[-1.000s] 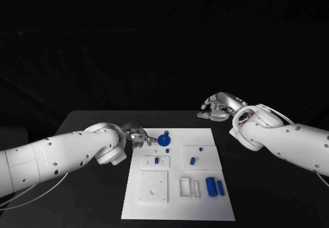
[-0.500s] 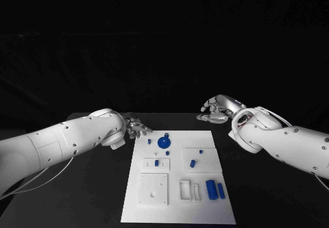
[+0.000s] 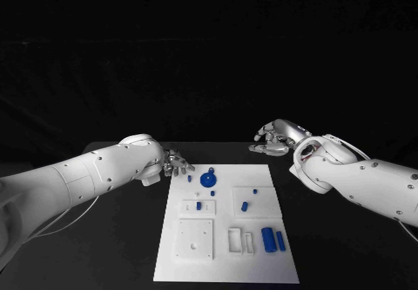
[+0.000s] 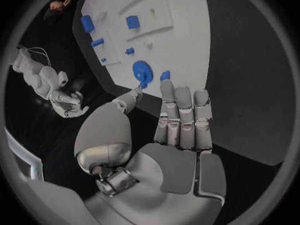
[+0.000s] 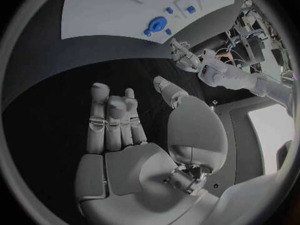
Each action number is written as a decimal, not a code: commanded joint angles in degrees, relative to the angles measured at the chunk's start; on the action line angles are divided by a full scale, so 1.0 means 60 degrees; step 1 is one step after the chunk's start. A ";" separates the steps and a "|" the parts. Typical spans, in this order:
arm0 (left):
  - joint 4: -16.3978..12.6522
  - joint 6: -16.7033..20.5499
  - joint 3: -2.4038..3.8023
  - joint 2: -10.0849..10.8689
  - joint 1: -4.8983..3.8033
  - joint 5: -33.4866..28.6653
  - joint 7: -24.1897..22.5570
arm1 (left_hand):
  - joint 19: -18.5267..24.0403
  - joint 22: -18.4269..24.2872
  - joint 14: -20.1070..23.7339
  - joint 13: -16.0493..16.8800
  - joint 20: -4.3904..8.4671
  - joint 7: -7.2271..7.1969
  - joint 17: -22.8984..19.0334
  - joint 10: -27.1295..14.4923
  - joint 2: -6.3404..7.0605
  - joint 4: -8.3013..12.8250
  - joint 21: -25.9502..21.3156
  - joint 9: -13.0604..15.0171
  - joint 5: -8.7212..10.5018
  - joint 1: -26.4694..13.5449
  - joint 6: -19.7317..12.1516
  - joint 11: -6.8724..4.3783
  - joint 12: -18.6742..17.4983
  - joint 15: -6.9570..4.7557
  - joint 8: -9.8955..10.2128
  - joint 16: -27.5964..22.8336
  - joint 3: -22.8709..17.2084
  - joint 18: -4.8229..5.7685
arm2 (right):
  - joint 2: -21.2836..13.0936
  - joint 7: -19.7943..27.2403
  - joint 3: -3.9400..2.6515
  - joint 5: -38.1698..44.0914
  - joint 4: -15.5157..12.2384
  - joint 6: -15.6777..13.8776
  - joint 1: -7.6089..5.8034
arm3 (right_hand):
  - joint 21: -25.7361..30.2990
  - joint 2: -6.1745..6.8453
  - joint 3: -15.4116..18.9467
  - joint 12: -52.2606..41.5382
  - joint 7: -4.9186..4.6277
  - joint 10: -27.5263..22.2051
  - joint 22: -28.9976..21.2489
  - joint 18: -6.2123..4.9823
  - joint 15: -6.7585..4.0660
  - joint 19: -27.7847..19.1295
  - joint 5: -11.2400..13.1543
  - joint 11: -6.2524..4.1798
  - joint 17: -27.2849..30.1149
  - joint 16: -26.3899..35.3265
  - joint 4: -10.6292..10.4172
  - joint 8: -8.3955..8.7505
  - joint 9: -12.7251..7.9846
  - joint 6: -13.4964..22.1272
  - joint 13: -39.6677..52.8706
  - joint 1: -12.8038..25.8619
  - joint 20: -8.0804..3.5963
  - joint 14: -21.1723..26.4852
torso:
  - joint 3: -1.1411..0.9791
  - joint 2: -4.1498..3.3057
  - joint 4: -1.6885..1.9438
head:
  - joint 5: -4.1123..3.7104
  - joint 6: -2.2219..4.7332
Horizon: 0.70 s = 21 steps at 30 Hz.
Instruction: Assemble the parts on the task board
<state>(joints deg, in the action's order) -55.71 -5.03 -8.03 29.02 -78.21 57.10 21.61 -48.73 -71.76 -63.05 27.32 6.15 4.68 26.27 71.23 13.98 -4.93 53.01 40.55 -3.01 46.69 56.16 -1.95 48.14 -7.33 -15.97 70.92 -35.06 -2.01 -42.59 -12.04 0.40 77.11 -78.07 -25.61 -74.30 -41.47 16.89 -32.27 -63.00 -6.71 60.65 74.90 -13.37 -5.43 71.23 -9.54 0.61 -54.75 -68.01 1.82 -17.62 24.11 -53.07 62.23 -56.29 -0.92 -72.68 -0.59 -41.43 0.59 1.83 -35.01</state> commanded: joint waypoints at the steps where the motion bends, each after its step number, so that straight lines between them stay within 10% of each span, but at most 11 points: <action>1: 0.0189 -0.0424 0.0003 -0.0122 0.0027 0.0156 0.0012 | 0.0077 -0.0016 0.0021 -0.0009 0.1020 0.0006 -0.0009 0.0045 -0.0125 0.0019 -0.0070 0.0017 0.0030 0.0030 -0.0015 0.0044 -0.0071 0.0034 0.0026 -0.0058 0.0091 0.0112 | 0.0016 0.0094 -0.0005 0.0022 0.0002 0.0015 0.0005 | 0.0057 0.0005 0.0023 -0.0056 -0.0056 -0.0080 0.0126 -0.0272 -0.0049 -0.0026 -0.0054 -0.0007 -0.0012 0.0044 -0.0047 0.0065 -0.0012 -0.0001 -0.0012 0.0023 -0.0061 -0.0031 | 0.0003 -0.0005 -0.0006 | -0.0008 0.0000; 21: 0.1074 -0.0532 -0.0005 -0.0585 0.0340 0.0098 -0.0198 | 0.0140 -0.0070 0.0072 0.0036 0.1019 0.0010 0.0004 0.0033 -0.0465 0.0147 -0.0121 0.0040 0.0025 0.0184 -0.0021 0.0049 -0.0126 0.0043 0.0048 -0.0052 0.0372 0.0129 | 0.0033 0.0093 -0.0006 0.0022 -0.0014 0.0018 0.0005 | 0.0059 0.0004 0.0027 -0.0062 -0.0057 -0.0078 0.0128 -0.0272 -0.0047 -0.0021 -0.0069 -0.0006 -0.0014 0.0046 -0.0056 0.0067 -0.0013 0.0002 -0.0020 0.0012 -0.0064 -0.0036 | 0.0004 -0.0001 0.0005 | -0.0059 -0.0072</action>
<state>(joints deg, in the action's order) -49.50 -7.26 -8.07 25.81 -76.21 57.83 21.43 -48.27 -72.14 -62.86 27.48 6.11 4.55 26.27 71.23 11.67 -4.07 52.56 40.74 -3.04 47.72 56.08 -1.95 47.68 -7.14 -15.97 70.93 -33.11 -2.14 -42.49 -11.98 0.39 77.06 -78.14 -25.61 -74.29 -41.47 16.89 -32.27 -63.00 -6.57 60.64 74.90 -13.37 -5.42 71.23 -9.77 0.61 -54.73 -68.01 1.82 -17.42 24.12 -53.02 62.19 -56.29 -0.92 -72.67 -0.56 -41.50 0.57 1.53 -35.38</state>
